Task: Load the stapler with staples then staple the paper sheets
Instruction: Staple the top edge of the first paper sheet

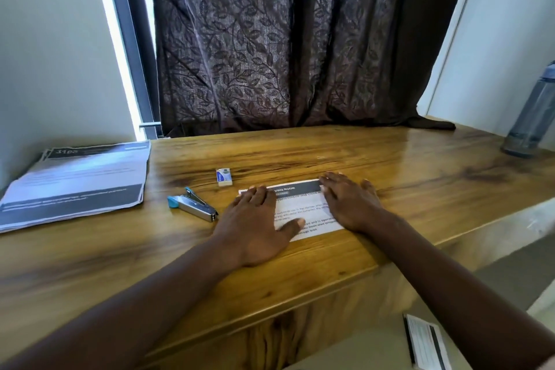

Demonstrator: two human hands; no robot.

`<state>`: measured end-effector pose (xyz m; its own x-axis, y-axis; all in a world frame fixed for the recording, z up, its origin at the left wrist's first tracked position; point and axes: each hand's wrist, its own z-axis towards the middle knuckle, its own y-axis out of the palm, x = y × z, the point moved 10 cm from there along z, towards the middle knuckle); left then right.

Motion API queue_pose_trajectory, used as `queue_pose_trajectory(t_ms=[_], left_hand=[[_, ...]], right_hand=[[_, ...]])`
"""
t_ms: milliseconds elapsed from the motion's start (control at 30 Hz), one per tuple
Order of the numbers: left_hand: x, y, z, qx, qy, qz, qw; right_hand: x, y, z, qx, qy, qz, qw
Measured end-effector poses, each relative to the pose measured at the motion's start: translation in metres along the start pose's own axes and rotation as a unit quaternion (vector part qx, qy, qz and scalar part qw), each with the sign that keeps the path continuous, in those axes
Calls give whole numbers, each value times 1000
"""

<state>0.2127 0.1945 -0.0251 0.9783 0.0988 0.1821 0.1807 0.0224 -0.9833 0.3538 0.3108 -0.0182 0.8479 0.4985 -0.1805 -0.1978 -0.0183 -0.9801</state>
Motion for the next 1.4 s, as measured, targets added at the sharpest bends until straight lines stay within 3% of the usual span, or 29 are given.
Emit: queue_pose_trajectory(t_ms=[167,333,467,600,667,967,1133,1300,1400], left_hand=[[-5,-2,-10,-3,9,19,1000],[-5,-11,-6,43,23,-17,999],[-6,-18,-7,66,32,-39,997],[-13,-62,-11,193,86,-95,973],[-26,-84,-11,218,118,-98,964],[-117,-87,-26,118,133,-102,979],[-143,-69,-15,19,120,-131,984],[-142,-74,-10,124,110,-156,974],[-141,-80,-15,203,83,-353,910]], right_hand=[[-19,-14,6,47,-35,-80,995],[-72,-14,24,75,-96,82,989],[-98,-7,34,112,-111,39,987],[-100,-2,37,97,-110,29,989],[-98,-2,36,101,-111,22,988],[-101,-13,29,154,-151,71,974],[-111,-10,25,147,-188,25,971],[-120,-12,18,168,-205,-17,964],[-127,-11,13,173,-219,-8,960]])
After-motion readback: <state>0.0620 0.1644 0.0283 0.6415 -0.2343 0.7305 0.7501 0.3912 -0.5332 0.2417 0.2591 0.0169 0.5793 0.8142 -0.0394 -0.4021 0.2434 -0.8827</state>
